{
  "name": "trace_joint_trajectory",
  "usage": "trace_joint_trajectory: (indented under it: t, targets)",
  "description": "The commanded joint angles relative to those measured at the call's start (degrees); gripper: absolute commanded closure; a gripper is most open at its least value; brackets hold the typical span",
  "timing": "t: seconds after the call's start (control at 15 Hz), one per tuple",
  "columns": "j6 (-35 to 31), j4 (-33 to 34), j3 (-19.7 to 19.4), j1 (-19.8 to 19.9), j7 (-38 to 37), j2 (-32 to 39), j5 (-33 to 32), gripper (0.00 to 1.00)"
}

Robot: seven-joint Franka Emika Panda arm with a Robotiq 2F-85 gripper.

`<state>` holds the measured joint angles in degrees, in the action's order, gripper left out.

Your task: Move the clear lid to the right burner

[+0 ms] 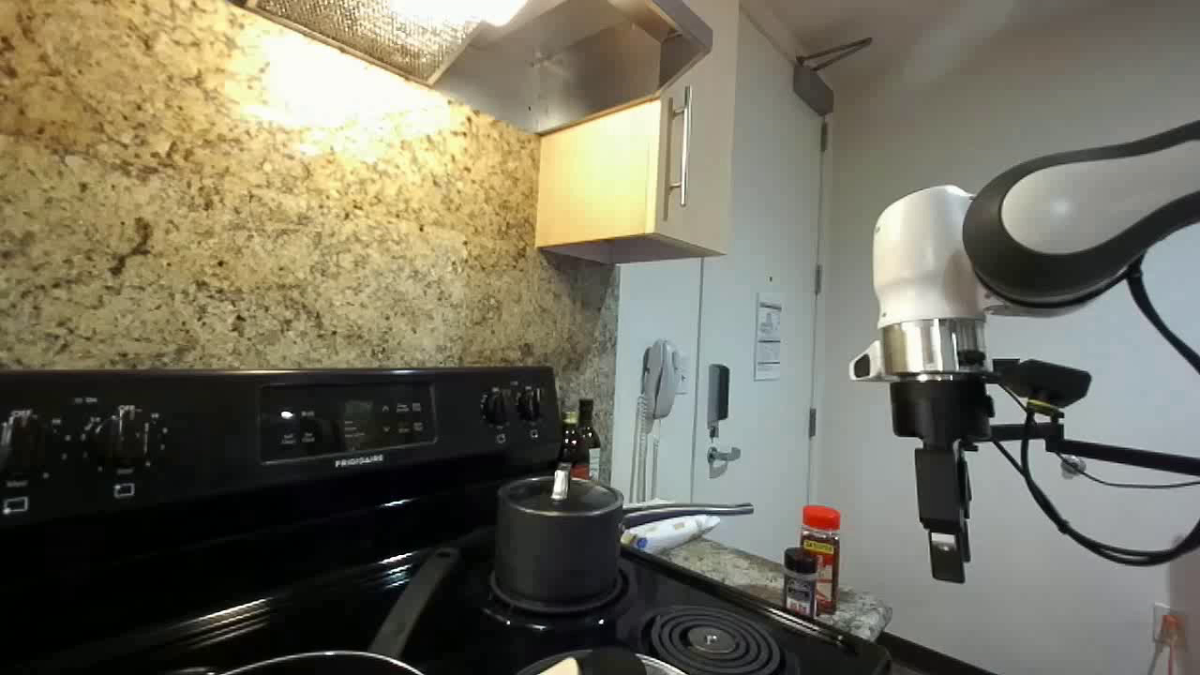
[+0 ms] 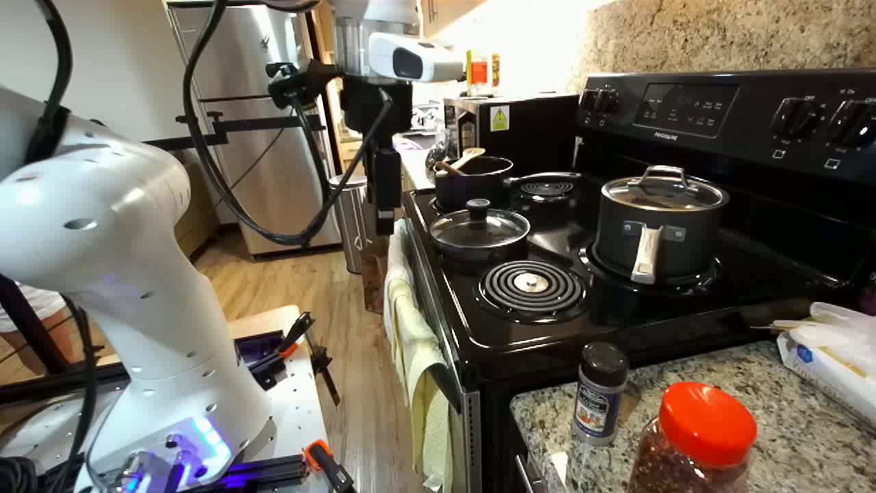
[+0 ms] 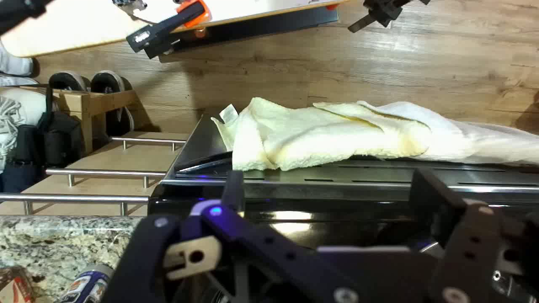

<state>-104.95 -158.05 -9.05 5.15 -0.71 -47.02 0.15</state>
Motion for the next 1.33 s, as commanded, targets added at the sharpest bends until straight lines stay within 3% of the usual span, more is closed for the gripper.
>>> trace_joint_trajectory:
  t: [0.0, 0.53, 1.27]
  targets:
    - [0.09, 0.08, 0.87, 0.99, 0.64, 0.14, 0.63, 0.00]
    - [-2.36, 3.93, 4.28, -1.11, 0.54, 6.37, -0.18, 0.00]
    - [-19.37, 12.13, 10.34, -6.26, -1.59, 21.69, 0.66, 0.00]
